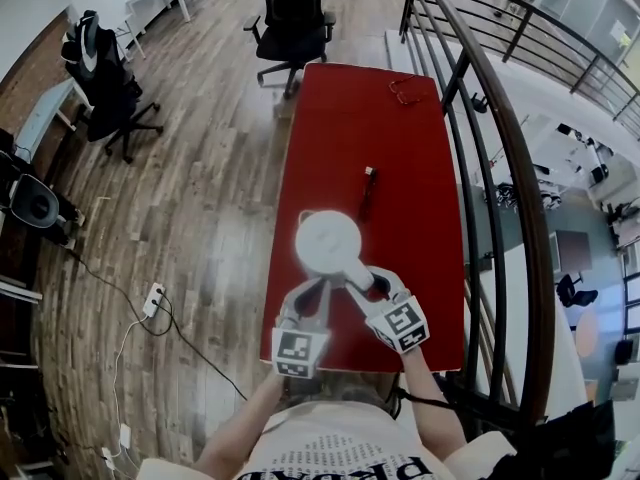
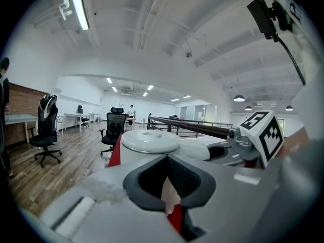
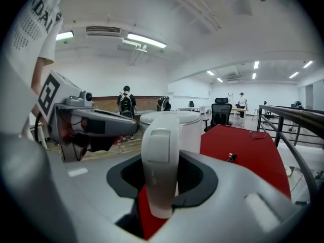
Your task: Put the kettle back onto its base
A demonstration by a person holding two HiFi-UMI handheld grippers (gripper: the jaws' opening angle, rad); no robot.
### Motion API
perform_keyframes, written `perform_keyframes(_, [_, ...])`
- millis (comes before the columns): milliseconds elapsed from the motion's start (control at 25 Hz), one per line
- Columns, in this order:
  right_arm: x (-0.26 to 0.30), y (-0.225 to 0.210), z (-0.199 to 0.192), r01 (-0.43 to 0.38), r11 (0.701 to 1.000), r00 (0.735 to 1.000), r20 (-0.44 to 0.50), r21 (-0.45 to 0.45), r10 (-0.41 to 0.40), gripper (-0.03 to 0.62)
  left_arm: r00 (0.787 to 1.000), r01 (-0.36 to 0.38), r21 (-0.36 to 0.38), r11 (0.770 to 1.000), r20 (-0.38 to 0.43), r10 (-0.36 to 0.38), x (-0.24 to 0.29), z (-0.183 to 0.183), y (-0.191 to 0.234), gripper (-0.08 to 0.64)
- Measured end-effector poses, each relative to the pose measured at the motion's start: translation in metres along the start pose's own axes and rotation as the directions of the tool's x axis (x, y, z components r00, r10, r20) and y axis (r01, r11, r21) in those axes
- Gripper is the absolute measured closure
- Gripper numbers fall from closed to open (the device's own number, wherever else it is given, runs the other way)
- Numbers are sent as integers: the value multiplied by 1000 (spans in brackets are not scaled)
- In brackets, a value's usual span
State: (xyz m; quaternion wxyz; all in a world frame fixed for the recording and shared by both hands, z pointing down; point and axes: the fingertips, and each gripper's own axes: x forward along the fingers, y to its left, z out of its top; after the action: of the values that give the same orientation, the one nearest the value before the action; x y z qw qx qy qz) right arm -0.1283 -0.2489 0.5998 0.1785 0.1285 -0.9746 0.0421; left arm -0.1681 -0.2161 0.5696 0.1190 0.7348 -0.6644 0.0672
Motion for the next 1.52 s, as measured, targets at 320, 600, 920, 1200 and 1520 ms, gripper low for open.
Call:
perform_keyframes(320, [1, 2, 1, -19, 1000, 999, 28, 1, 19, 459, 1000, -17, -1, 1000, 0, 17, 4, -1, 0, 552])
perform_keyframes(600, [4, 4, -1, -25, 1000, 999, 35, -11, 25, 459, 999, -35, 8, 999, -11, 35, 4, -3, 1, 554])
perform_keyframes(920, [1, 7, -3, -53, 998, 998, -21, -30, 52, 448, 999, -44, 21, 999, -5, 44, -1, 1, 5, 554])
perform_keyframes(1200, [-12, 0, 21, -20, 999, 999, 46, -36, 21, 405, 998, -53, 31, 998, 28, 52, -8, 16, 12, 554])
perform_keyframes(1520, [-22, 6, 83, -4, 990, 985, 169, -143, 28, 474, 992, -28, 59, 998, 122, 21, -3, 59, 10, 554])
